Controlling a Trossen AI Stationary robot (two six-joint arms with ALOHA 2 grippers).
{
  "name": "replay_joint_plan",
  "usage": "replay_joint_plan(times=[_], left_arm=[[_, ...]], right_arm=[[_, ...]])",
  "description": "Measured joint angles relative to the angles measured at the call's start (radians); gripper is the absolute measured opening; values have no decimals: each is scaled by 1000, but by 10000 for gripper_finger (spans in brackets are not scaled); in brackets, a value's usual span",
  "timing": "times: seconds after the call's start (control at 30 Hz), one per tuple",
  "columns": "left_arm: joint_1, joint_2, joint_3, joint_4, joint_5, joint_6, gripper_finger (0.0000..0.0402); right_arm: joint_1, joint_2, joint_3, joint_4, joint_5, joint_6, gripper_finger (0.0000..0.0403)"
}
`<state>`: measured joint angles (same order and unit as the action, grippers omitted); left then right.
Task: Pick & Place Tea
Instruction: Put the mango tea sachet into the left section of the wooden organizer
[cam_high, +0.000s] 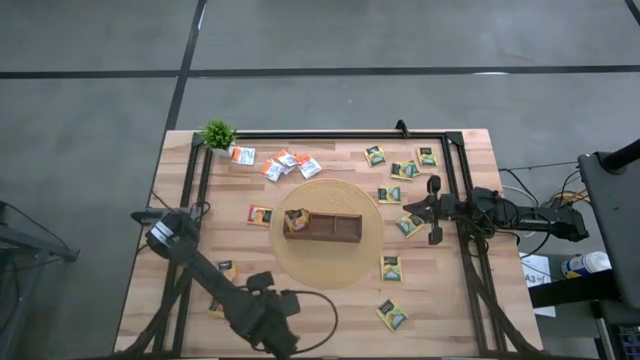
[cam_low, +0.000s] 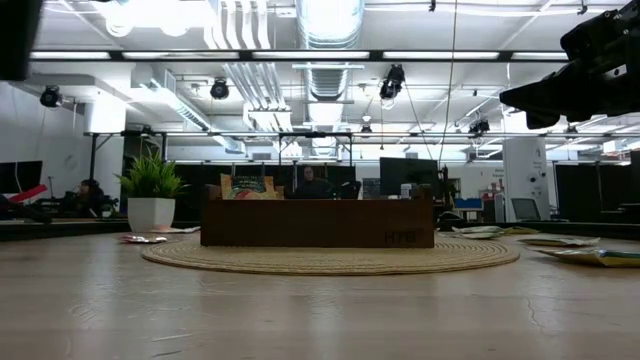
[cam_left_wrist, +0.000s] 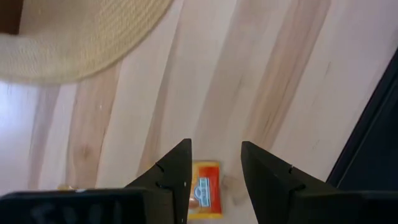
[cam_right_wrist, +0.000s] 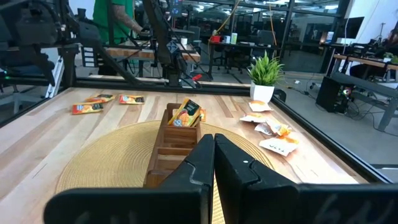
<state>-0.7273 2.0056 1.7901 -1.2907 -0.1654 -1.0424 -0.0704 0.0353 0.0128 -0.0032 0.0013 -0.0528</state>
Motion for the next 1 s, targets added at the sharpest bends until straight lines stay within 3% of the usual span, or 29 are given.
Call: replay_joint_plan(times=[0.43,1.0], left_arm=[[-82,0,-161,61,79,-152,132],[-84,-8,-399,273,156,-168,132]], right_arm=[[0,0,0,0,0,0,9],[0,0,0,0,0,0,9]])
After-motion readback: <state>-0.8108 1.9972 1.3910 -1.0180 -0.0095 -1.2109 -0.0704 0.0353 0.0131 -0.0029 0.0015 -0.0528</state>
